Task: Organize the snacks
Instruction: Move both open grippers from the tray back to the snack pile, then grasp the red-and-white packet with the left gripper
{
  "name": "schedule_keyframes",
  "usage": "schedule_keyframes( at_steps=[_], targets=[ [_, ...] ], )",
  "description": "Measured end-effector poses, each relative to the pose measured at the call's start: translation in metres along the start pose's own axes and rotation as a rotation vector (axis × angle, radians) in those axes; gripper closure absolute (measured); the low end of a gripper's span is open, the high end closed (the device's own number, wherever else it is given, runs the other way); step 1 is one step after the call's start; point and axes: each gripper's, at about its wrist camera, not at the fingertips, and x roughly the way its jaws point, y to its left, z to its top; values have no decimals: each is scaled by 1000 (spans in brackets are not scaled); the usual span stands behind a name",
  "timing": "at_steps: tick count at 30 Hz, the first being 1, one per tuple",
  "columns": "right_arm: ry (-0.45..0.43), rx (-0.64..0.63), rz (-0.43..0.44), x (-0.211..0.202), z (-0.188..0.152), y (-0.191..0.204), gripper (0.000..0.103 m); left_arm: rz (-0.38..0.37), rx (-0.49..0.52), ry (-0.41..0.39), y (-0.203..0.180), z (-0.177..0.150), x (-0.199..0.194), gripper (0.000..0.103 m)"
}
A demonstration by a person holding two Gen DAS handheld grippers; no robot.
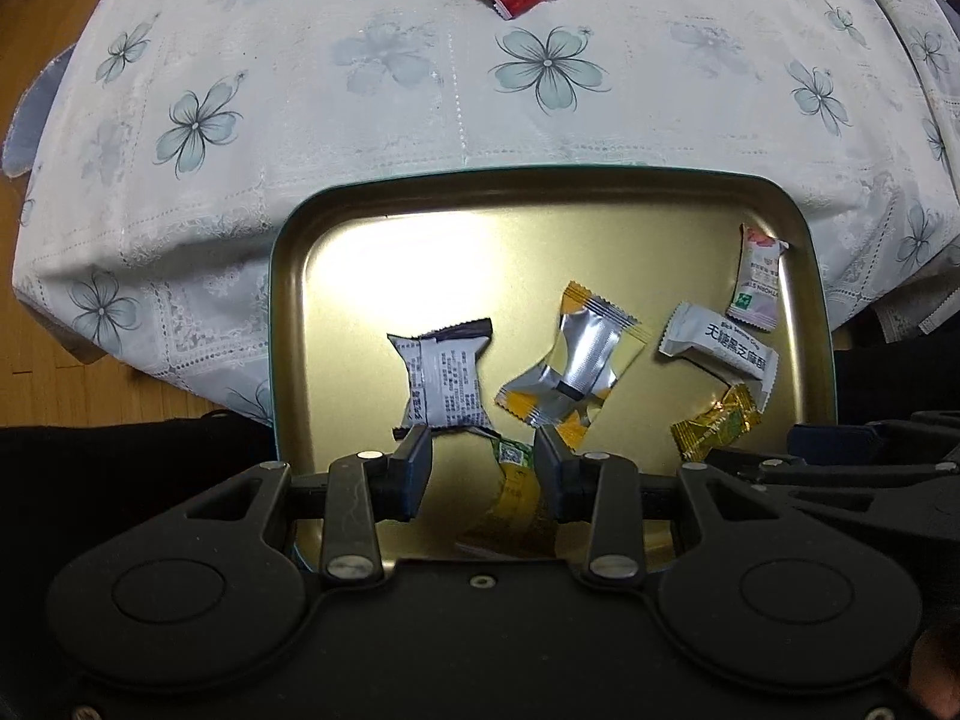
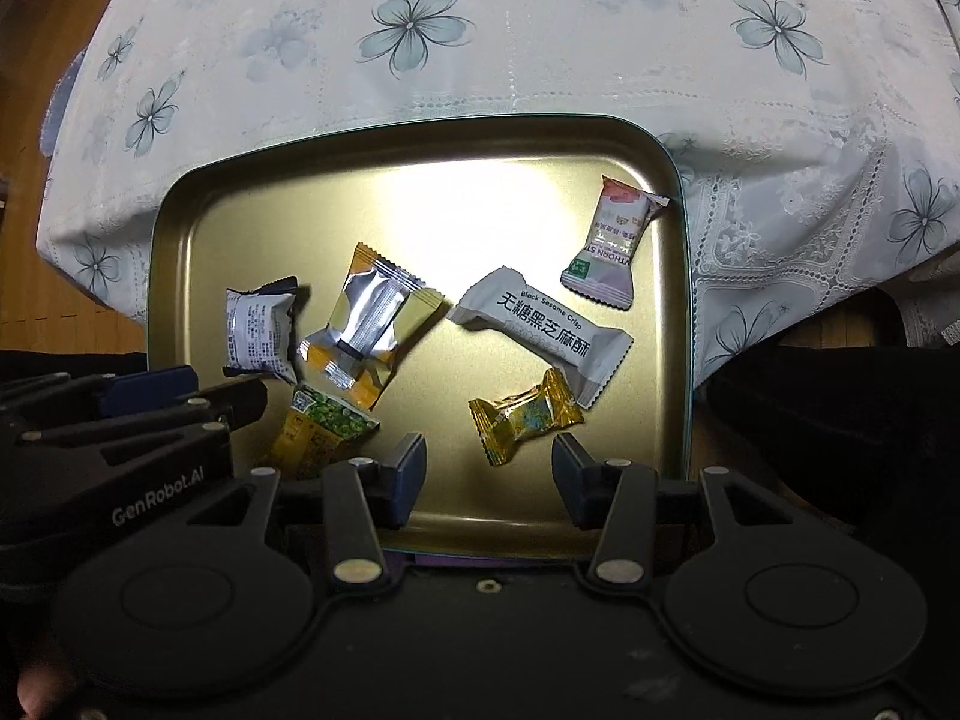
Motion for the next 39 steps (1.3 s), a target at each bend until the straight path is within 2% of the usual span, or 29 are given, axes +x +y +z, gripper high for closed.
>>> schedule_keyframes(
  at_steps=[5, 15, 23, 28, 35, 39],
  targets=[
    [22, -5, 7, -3, 28, -1, 54, 21, 27, -27, 4, 25, -5, 56],
    [-41, 6, 21, -20, 105, -7, 54, 26, -15, -97, 16, 97, -10, 56],
    [-120, 125, 18, -23, 181, -26, 53, 8, -111, -156, 28, 160, -4, 56],
    [-186, 200, -2, -25, 220, -33, 53, -2, -134, -195, 26, 199, 6, 56],
    [-223, 247, -15, -19, 242, -41, 53, -34, -220, -221, 25, 240, 28, 56],
    [-199, 252, -1, -12, 244, -46, 53, -35, -255, -177, 23, 256, 47, 57]
  ],
)
